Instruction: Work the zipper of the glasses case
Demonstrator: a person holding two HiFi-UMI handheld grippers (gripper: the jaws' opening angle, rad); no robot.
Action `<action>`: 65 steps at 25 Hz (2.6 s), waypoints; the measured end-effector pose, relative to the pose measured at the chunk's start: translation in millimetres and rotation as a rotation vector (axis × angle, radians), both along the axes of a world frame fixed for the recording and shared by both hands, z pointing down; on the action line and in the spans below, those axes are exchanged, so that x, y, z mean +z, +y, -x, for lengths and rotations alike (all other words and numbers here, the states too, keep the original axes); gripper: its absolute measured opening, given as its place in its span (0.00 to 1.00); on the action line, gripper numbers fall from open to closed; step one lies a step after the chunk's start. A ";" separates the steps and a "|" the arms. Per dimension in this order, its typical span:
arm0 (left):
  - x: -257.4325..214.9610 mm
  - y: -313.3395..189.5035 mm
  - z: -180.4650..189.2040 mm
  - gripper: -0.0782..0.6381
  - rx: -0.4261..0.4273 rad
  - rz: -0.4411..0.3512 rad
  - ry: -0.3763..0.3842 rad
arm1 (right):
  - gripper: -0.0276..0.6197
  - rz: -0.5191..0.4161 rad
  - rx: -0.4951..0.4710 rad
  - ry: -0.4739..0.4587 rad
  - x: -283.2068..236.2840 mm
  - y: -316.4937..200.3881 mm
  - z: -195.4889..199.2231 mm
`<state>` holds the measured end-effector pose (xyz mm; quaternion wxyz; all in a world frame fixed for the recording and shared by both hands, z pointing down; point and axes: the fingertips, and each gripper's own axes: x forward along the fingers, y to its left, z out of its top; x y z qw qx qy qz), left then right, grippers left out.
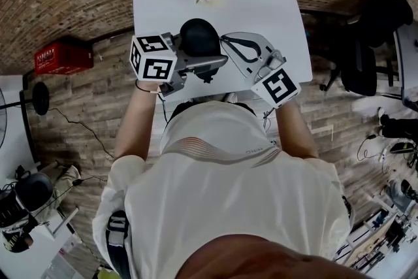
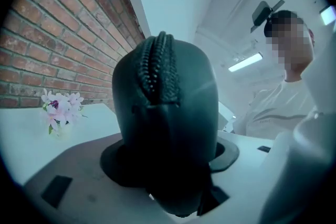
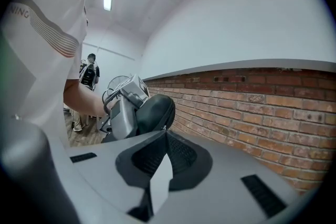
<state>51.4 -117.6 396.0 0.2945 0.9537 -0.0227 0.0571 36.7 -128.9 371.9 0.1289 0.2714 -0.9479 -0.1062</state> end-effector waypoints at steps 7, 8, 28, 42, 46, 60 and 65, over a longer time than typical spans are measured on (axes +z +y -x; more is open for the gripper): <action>28.6 8.6 -4.6 0.49 0.037 -0.131 -0.190 | 0.12 -0.039 0.002 0.068 2.4 -1.5 -3.7; 32.6 9.7 -5.1 0.49 0.048 -0.140 -0.216 | 0.12 -0.042 0.004 0.073 2.3 -2.1 -4.4; 103.0 27.0 19.5 0.49 0.331 -0.292 -0.674 | 0.12 -0.114 -0.071 0.236 26.9 5.7 4.6; 170.0 62.0 38.4 0.49 0.546 -0.237 -0.897 | 0.13 0.000 -0.196 0.395 85.0 32.3 12.4; 167.6 45.9 30.3 0.49 0.439 -0.318 -0.841 | 0.14 0.037 -0.156 0.353 82.7 24.2 8.7; 47.2 -50.8 42.3 0.49 -0.394 -0.354 -0.312 | 0.12 0.065 0.341 0.087 30.4 -45.5 -61.6; -1.9 -69.1 88.1 0.49 -0.690 -0.400 -0.199 | 0.12 0.117 0.461 -0.099 13.9 -53.6 -92.2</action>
